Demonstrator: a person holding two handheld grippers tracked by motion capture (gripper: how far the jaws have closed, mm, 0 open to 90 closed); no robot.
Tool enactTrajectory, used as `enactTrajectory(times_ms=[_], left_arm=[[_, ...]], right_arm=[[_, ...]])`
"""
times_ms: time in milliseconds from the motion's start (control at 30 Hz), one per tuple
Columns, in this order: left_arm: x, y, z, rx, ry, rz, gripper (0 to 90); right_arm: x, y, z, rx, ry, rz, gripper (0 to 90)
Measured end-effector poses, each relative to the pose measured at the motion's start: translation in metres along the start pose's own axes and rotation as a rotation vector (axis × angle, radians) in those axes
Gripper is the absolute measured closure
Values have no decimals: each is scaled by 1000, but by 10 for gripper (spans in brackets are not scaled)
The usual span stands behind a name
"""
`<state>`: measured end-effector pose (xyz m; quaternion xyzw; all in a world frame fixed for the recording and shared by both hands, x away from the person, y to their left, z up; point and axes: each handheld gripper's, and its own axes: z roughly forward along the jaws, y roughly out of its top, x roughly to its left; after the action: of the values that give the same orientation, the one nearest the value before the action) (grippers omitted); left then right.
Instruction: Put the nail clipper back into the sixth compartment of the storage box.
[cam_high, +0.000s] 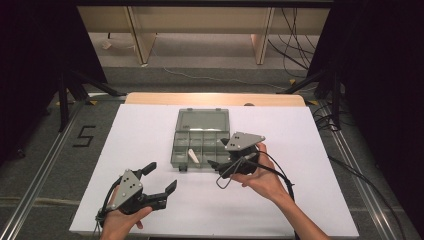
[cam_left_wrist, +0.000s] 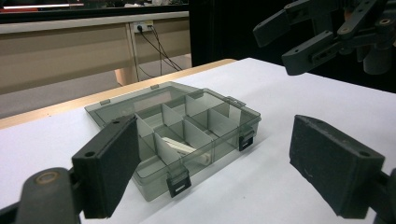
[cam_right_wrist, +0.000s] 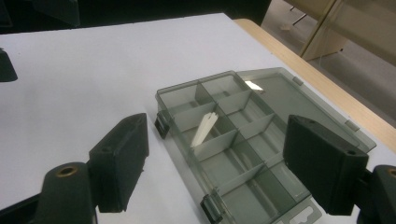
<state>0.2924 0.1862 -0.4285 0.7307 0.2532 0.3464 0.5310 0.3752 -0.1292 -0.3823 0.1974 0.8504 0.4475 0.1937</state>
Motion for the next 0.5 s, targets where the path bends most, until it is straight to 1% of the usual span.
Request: enactTrajectory(times_ms=[100,133,333,400,467,500], left_arm=[[0,0,0,1,-1,1,157],[0,0,0,1,-1,1,157],[0,0,1,-8,-4,6,157],[0,0,0,2,0,2,157],[0,0,0,2,0,2,158],[0,0,1,-9,-2,4,157]], right_arm=[[0,-1,-4,-17,-7,1,233],[0,-2,-6,-19,-4,7,233],[0,-8,-12,-26,-21,11,232],[0,-10,-14,-33,-21,17,232],[0,-12,-16,-34,-25,20,231],[0,-13,-18,-42,-28,17,231]])
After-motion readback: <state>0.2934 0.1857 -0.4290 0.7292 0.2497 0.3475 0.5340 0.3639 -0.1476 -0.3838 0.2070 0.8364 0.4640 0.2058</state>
